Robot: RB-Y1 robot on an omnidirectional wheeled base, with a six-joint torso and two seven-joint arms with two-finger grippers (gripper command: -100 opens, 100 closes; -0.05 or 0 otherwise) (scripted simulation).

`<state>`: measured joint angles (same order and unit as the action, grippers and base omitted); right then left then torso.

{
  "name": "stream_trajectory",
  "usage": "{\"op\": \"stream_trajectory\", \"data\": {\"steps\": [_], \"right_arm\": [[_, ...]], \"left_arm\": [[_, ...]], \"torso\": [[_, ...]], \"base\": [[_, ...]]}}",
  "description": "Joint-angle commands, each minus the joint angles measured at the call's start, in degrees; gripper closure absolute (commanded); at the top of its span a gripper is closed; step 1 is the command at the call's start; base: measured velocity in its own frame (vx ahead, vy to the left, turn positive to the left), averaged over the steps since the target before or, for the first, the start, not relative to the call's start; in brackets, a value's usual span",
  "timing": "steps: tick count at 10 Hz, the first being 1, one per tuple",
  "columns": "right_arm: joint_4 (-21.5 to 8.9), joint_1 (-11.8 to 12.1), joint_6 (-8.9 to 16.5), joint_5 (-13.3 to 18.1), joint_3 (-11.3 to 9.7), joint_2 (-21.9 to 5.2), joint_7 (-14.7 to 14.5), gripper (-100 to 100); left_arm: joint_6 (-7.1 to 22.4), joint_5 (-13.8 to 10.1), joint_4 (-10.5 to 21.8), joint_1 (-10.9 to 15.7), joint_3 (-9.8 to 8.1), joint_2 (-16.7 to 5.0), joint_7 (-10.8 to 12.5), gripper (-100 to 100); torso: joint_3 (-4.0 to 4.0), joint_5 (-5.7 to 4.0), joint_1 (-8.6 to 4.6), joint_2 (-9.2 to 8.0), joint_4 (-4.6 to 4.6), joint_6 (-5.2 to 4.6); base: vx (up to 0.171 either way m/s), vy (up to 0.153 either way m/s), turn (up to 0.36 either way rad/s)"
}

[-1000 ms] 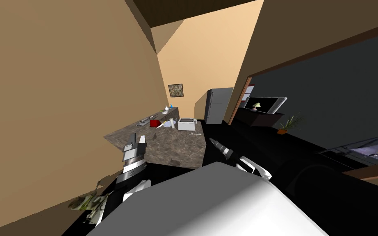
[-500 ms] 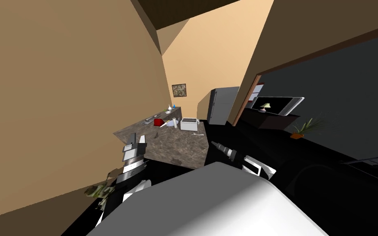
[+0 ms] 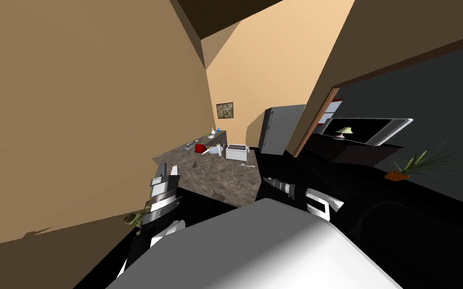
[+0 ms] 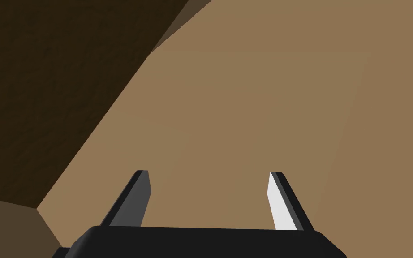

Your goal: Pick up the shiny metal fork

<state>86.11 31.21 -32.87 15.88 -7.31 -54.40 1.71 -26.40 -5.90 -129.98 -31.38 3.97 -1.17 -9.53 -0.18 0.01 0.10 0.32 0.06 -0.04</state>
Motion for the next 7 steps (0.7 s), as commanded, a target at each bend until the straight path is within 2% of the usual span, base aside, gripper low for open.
{"op": "stream_trajectory", "data": {"steps": [1,2,3,4,5,6,7], "right_arm": [[-2.8,0.33,-0.92,2.45,-0.87,-2.86,-1.22,-100],[-2.8,0.33,-0.92,2.45,-0.87,-4.27,-1.22,-100],[-5.13,0.5,-1.69,4.54,-1.62,-6.1,-2.12,-100],[-5.13,0.5,-1.69,4.54,-1.62,-7.65,-2.12,-100],[-7.38,0.69,-2.46,6.61,-2.37,-9.34,-3.02,-100],[-7.38,0.69,-2.46,6.61,-2.37,-10.8,-3.02,-100],[-9.53,0.89,-3.21,8.66,-3.11,-12.37,-3.92,-100]], "left_arm": [[0.0,0.0,0.0,0.0,0.0,0.0,0.0,0],[0.0,0.0,0.0,0.01,0.0,0.0,0.0,0],[0.0,0.0,0.0,0.0,0.0,0.0,0.0,0],[0.0,0.0,0.0,0.0,0.0,0.0,0.0,0],[0.0,0.0,0.0,0.0,0.0,0.0,0.0,0],[0.0,0.0,0.0,0.0,0.0,0.0,0.0,0],[0.0,0.0,0.0,0.0,0.0,0.0,0.0,0]], "torso": [[0.0,0.0,0.0,0.0,0.0,0.0],[0.0,0.0,0.03,0.0,0.0,0.03],[0.01,0.0,0.02,-0.02,-0.01,0.0],[-0.01,0.0,0.06,0.02,0.0,0.03],[0.0,0.01,0.03,0.0,0.0,-0.01],[-0.02,0.0,0.06,0.03,0.0,0.04],[0.0,0.01,0.05,0.0,0.0,-0.02]], "base": [[0.022,0.044,0.19],[0.019,0.034,0.089],[0.029,0.047,0.173],[0.026,0.034,0.106],[0.031,0.047,0.203],[0.027,0.041,0.095],[0.043,0.052,0.174]]}}
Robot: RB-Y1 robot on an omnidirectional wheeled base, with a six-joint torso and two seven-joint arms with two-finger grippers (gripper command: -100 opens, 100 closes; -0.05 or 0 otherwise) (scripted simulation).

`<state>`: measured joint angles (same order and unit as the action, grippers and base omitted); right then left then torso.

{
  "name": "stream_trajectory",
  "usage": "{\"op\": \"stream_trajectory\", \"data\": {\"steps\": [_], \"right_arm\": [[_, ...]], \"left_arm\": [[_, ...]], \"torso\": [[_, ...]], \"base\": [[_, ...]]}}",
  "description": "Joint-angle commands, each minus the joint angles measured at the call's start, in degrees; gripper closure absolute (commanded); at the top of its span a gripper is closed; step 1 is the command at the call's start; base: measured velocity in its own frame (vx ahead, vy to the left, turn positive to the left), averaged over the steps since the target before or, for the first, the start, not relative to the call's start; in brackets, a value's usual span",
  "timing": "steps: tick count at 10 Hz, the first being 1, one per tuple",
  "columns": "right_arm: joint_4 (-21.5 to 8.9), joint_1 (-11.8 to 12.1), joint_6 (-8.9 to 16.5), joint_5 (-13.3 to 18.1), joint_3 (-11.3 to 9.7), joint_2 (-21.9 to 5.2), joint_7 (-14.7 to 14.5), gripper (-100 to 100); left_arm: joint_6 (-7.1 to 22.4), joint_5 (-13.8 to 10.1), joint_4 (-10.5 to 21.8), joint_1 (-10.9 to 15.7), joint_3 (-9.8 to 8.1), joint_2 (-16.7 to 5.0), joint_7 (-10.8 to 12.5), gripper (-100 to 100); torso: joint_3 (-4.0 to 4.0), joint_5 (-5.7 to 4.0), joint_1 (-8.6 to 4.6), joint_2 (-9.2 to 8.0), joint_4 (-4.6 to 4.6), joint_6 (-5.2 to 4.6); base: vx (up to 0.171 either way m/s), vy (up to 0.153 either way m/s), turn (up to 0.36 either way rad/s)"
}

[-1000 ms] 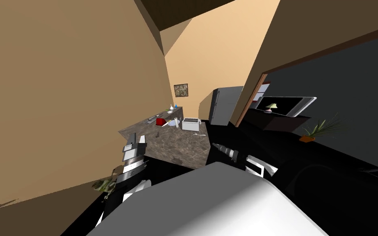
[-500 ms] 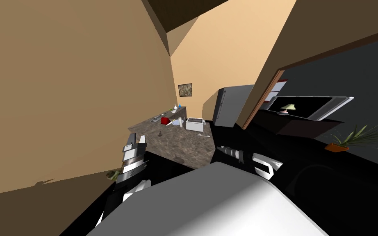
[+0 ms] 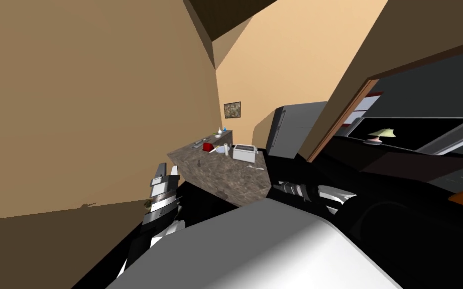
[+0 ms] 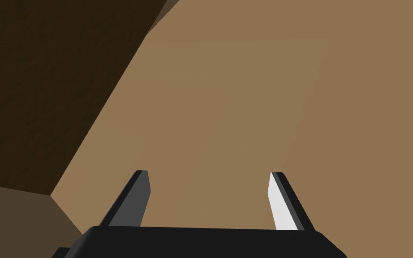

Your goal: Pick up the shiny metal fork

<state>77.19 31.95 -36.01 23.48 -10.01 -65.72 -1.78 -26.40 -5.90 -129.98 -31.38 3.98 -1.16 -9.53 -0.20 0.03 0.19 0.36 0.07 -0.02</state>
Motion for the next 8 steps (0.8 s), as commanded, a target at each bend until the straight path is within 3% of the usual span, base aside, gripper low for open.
{"op": "stream_trajectory", "data": {"steps": [1,2,8], "right_arm": [[-0.62,0.15,-0.07,1.07,-0.41,-2.86,-0.43,-100],[-2.65,0.36,-0.8,3.06,-1.12,-4.6,-1.31,-100],[-7.8,1.01,-2.86,8.54,-3.04,-14.38,-3.75,-100]], "left_arm": [[0.0,0.0,0.0,0.0,0.0,0.0,0.0,0],[0.0,0.0,0.0,-0.01,0.0,0.0,0.0,0],[0.0,0.0,0.0,-0.01,-0.01,0.0,0.0,0]], "torso": [[0.0,0.0,0.0,0.0,0.0,0.0],[0.0,0.0,-0.03,-0.01,0.0,-0.03],[0.02,-0.01,-0.02,-0.05,-0.01,-0.05]], "base": [[0.035,0.04,0.078],[0.043,0.051,0.194],[0.042,0.044,0.109]]}}
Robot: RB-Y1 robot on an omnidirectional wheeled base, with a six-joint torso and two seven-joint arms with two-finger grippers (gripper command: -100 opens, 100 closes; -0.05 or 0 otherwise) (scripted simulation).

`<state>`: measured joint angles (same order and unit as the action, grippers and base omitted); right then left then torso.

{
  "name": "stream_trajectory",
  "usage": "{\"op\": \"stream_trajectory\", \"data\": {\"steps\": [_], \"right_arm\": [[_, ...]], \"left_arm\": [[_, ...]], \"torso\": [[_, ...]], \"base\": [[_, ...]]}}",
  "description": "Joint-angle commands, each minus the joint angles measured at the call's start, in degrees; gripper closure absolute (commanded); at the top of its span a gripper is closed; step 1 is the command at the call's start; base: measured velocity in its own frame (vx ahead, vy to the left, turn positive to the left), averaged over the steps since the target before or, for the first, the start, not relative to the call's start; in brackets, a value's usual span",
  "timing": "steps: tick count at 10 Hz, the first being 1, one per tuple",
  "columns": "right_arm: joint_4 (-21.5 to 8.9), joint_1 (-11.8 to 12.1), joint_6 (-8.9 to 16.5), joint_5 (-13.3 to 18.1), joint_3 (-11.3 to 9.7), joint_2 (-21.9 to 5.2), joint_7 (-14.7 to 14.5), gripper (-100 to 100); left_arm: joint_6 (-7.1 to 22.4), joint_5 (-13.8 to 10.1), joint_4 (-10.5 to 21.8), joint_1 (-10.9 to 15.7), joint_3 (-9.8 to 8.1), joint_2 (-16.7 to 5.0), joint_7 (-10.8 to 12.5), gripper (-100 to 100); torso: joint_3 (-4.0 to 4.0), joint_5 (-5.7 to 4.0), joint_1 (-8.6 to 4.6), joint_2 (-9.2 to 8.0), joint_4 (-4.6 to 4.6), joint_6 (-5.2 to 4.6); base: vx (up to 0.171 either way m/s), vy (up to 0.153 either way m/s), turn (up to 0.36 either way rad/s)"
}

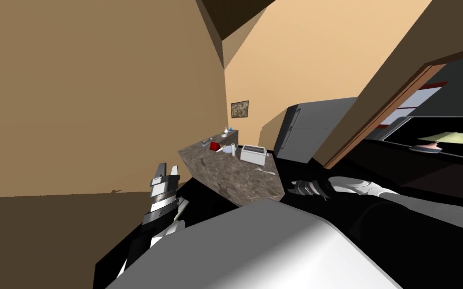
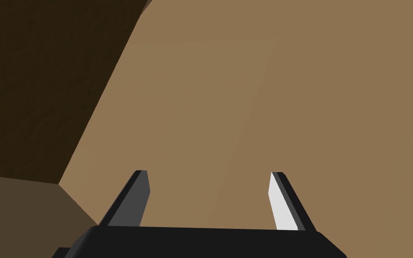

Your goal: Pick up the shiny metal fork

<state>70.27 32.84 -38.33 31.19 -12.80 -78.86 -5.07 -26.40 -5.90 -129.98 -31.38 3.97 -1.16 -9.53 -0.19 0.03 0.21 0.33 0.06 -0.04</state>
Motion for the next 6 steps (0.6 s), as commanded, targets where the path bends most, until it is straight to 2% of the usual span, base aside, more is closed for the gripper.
{"op": "stream_trajectory", "data": {"steps": [1,3,4,6], "right_arm": [[-0.88,0.12,-0.55,0.83,-0.24,-1.59,-0.46,-100],[-3.38,0.55,-1.76,3.88,-1.23,-5.31,-1.83,-100],[-3.38,0.55,-1.76,3.88,-1.23,-6.03,-1.83,-100],[-4.98,0.95,-2.82,6.39,-2.08,-9.13,-2.98,-100]], "left_arm": [[0.0,0.0,0.0,0.0,0.0,0.0,0.0,0],[0.0,0.0,0.0,0.0,0.0,0.0,0.0,0],[0.0,0.0,0.0,0.0,0.0,0.0,0.0,0],[0.0,0.0,0.0,0.0,0.0,0.0,0.0,0]], "torso": [[0.0,0.0,0.0,0.0,0.0,0.0],[-0.01,0.01,0.03,0.02,0.0,0.0],[-0.08,0.02,0.17,0.14,0.03,0.02],[-0.05,0.03,0.12,0.09,0.02,0.01]], "base": [[0.037,0.047,0.062],[0.062,0.078,0.17],[0.058,0.065,0.016],[0.083,0.092,0.186]]}}
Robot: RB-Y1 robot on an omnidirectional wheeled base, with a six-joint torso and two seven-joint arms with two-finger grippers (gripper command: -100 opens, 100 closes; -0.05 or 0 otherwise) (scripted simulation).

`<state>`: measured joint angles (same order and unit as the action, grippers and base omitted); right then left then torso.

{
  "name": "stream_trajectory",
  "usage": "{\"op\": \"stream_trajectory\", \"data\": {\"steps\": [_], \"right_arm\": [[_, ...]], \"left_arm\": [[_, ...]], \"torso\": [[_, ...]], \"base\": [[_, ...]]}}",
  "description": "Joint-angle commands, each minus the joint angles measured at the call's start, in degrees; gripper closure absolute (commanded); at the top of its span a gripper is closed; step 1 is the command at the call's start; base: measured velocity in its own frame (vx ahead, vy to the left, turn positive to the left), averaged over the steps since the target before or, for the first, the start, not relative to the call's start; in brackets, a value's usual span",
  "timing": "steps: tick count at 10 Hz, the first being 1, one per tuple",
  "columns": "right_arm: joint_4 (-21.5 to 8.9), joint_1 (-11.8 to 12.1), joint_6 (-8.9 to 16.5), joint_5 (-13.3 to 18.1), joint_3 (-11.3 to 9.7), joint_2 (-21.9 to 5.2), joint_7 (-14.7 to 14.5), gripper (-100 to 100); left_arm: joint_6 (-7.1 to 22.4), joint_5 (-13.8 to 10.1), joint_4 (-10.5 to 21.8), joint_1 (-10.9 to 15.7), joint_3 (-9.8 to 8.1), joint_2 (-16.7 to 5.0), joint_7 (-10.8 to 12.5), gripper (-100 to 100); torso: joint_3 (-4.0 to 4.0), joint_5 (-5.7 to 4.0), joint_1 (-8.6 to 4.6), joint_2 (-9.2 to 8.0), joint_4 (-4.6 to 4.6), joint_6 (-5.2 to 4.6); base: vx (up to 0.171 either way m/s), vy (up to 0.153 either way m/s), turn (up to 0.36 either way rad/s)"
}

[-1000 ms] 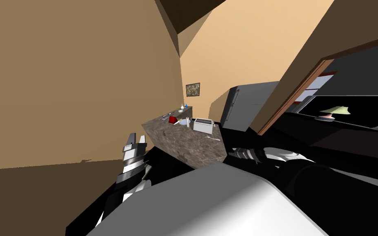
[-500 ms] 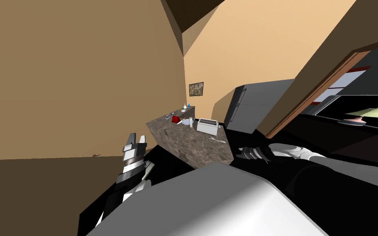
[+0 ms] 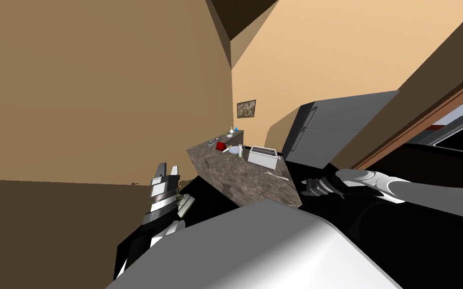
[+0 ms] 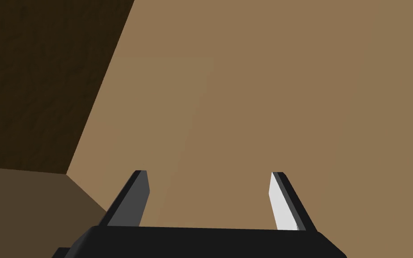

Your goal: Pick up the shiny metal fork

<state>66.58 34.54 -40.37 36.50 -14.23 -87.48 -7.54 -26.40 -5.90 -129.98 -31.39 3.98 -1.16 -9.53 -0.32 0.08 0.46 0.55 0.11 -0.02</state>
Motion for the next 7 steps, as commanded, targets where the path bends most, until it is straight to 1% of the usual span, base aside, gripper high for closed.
{"op": "stream_trajectory", "data": {"steps": [1,2,4,7], "right_arm": [[-1.74,-0.55,-1.25,2.13,-1.07,-1.57,-1.0,-100],[-1.74,-0.55,-1.25,2.13,-1.07,-1.57,-1.0,-100],[-2.11,-0.18,-2.04,3.8,-1.84,-2.91,-1.81,-100],[-1.81,0.17,-2.86,5.32,-2.67,-3.56,-2.65,-100]], "left_arm": [[0.0,0.0,0.0,0.0,0.0,0.0,0.0,0],[0.0,0.0,0.0,-0.01,-0.01,0.0,0.0,0],[0.0,0.0,0.0,-0.01,0.0,0.0,0.0,0],[0.0,0.0,0.0,-0.01,0.0,0.0,0.0,0]], "torso": [[0.0,0.0,0.0,0.0,0.0,0.0],[0.02,0.01,-0.01,-0.05,-0.01,-0.09],[-0.01,0.0,0.0,0.0,0.01,-0.05],[-0.08,0.02,0.11,0.13,0.03,-0.01]], "base": [[0.091,0.099,-0.009],[0.112,0.118,0.116],[0.114,0.114,0.123],[0.136,0.127,0.104]]}}
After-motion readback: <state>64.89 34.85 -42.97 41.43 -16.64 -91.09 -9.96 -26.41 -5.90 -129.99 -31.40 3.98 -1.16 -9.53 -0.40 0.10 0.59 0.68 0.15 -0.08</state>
